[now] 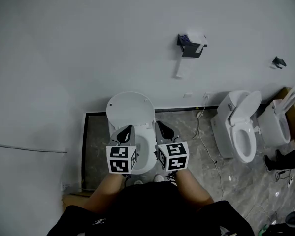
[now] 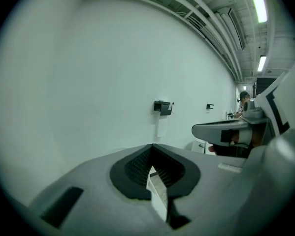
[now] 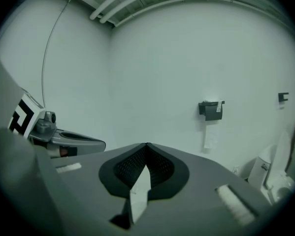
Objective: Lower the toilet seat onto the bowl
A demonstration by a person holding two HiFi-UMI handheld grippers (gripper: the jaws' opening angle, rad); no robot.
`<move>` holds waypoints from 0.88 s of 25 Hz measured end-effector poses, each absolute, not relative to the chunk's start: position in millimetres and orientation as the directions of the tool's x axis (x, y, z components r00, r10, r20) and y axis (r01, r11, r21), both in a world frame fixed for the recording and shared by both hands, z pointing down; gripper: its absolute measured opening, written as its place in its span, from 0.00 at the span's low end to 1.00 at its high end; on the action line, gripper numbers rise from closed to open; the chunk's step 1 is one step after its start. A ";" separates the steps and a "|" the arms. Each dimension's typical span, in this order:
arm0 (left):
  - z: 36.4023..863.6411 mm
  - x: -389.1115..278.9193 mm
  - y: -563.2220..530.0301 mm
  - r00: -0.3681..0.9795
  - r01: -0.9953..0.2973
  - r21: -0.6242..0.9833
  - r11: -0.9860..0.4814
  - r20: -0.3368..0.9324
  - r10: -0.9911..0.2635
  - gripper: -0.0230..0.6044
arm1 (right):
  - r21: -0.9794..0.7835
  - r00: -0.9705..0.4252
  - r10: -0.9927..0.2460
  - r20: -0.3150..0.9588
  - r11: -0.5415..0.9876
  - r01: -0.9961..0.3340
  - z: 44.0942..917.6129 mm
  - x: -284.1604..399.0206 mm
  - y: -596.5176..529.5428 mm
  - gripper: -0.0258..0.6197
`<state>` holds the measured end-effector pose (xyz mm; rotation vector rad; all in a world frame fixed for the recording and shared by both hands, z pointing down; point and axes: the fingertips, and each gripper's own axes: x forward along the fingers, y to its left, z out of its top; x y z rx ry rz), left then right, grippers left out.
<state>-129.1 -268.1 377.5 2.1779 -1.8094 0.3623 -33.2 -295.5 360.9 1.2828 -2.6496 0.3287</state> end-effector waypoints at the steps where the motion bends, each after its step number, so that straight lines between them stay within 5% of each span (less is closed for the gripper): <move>1: 371.4 -126.9 -269.4 0.175 -0.985 0.057 -0.166 0.361 -0.916 0.05 | -0.115 -0.616 -0.748 0.246 0.609 -0.785 354.9 -31.3 -297.4 0.05; 22: 366.4 -119.0 -286.5 0.119 -0.993 0.036 -0.113 0.365 -0.923 0.05 | -0.118 -0.668 -0.708 0.230 0.661 -0.741 346.8 -25.8 -317.1 0.05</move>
